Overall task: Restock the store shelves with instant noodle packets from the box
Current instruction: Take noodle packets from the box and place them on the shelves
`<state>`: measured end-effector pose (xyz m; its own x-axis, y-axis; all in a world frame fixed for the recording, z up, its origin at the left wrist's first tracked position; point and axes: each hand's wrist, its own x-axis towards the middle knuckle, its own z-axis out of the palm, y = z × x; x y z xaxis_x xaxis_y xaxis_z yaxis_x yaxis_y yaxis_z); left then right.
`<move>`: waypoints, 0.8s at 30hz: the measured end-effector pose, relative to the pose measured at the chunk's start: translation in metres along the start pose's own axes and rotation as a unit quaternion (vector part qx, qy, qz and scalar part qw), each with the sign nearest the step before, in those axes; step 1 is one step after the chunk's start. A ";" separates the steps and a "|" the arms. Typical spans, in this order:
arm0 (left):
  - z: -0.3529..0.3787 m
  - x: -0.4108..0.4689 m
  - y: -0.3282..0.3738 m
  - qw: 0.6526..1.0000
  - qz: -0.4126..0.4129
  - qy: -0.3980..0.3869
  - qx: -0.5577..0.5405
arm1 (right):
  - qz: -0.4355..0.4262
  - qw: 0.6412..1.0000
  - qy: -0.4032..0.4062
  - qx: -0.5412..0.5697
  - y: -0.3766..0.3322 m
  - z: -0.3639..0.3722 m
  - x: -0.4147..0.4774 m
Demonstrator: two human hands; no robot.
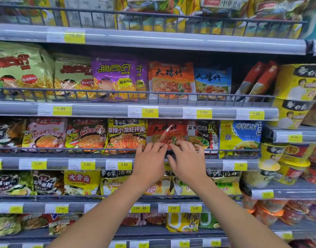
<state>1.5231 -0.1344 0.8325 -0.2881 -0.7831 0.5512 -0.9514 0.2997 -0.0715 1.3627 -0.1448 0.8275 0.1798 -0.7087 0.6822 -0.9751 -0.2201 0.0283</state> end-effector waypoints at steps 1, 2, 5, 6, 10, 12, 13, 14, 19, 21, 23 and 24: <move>0.001 0.000 -0.001 1.000 0.002 0.000 -0.002 | -0.002 1.000 -0.007 0.000 0.000 0.001 0.000; 0.000 0.000 -0.001 1.000 0.002 -0.003 -0.004 | -0.003 1.000 -0.020 -0.001 0.000 0.001 0.000; -0.005 0.006 0.000 0.999 -0.008 -0.028 -0.012 | -0.005 0.998 -0.067 0.003 0.000 0.003 0.004; -0.007 0.008 0.000 0.999 -0.014 -0.039 -0.015 | -0.007 0.997 -0.077 0.006 0.000 0.003 0.006; -0.014 0.011 0.003 0.998 -0.026 -0.064 -0.011 | -0.012 0.997 -0.078 0.004 -0.002 -0.002 0.007; -0.014 0.010 0.002 0.997 -0.026 -0.071 -0.012 | -0.015 0.997 -0.072 0.003 -0.002 -0.002 0.004; -0.015 0.009 0.002 0.997 -0.026 -0.078 -0.013 | -0.016 0.997 -0.077 0.007 -0.002 -0.002 0.003; -0.016 0.008 0.003 0.996 -0.026 -0.086 -0.015 | -0.016 0.996 -0.085 0.013 -0.003 -0.002 0.002; -0.017 -0.001 0.005 0.996 -0.018 -0.091 -0.011 | 0.001 0.994 -0.108 0.030 -0.007 -0.006 -0.002; -0.016 -0.007 0.005 0.997 -0.017 -0.077 -0.012 | 0.000 0.995 -0.096 0.031 -0.008 -0.007 -0.007; -0.015 -0.013 0.003 0.998 -0.015 -0.065 -0.014 | -0.005 0.997 -0.078 0.028 -0.011 -0.009 -0.013; -0.014 -0.016 0.001 0.998 -0.013 -0.057 -0.013 | -0.005 0.997 -0.068 0.029 -0.011 -0.011 -0.015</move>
<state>1.5278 -0.1138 0.8354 -0.2762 -0.8469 0.4543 -0.9556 0.2924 -0.0358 1.3697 -0.1243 0.8248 0.2093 -0.7898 0.5765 -0.9647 -0.2633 -0.0104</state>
